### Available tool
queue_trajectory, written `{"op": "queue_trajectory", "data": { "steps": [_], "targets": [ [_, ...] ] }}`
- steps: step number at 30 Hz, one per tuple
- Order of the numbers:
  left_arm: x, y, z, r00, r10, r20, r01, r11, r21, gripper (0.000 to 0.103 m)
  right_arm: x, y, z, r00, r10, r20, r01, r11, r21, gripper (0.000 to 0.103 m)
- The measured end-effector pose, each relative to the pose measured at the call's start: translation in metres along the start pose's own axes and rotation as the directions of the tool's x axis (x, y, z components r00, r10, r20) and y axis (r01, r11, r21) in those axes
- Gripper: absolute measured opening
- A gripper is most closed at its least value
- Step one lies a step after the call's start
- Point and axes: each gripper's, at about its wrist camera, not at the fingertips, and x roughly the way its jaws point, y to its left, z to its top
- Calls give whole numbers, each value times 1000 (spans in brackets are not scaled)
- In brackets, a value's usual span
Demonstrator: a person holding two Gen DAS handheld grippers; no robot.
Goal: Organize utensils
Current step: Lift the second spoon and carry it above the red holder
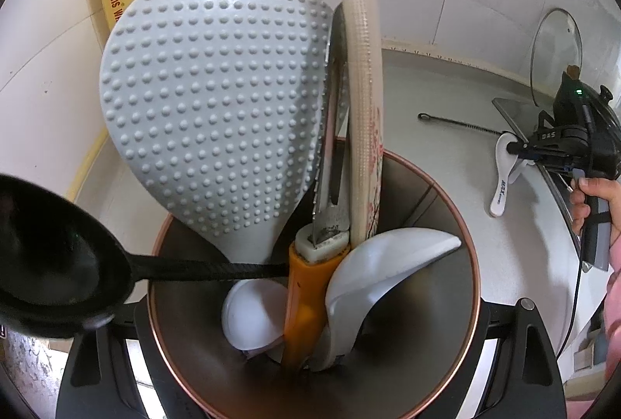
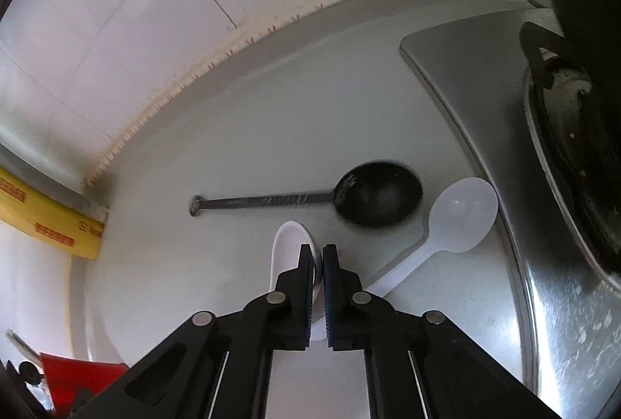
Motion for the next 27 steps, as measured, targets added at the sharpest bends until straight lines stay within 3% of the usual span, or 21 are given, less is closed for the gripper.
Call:
{"op": "queue_trajectory", "data": {
  "steps": [6,13,20,27],
  "targets": [
    [6,-9,4,999,22,-30,-21,999,44,91,-27,6,-23,991,45,126,-50,998,32,5],
    [11,-19,6,999,28,-36,-24,994,104,91,-62,40,-48,970,60,237,-59,998,-14,5],
    [15,-18,3,999,22,-29,-19,996,86,90,-105,88,-54,947,77,312,-31,988,-151,5],
    [14,-17,2,999,21,-28,-19,996,85,90,-143,142,-62,915,144,376,-30,956,-291,5]
  ]
}}
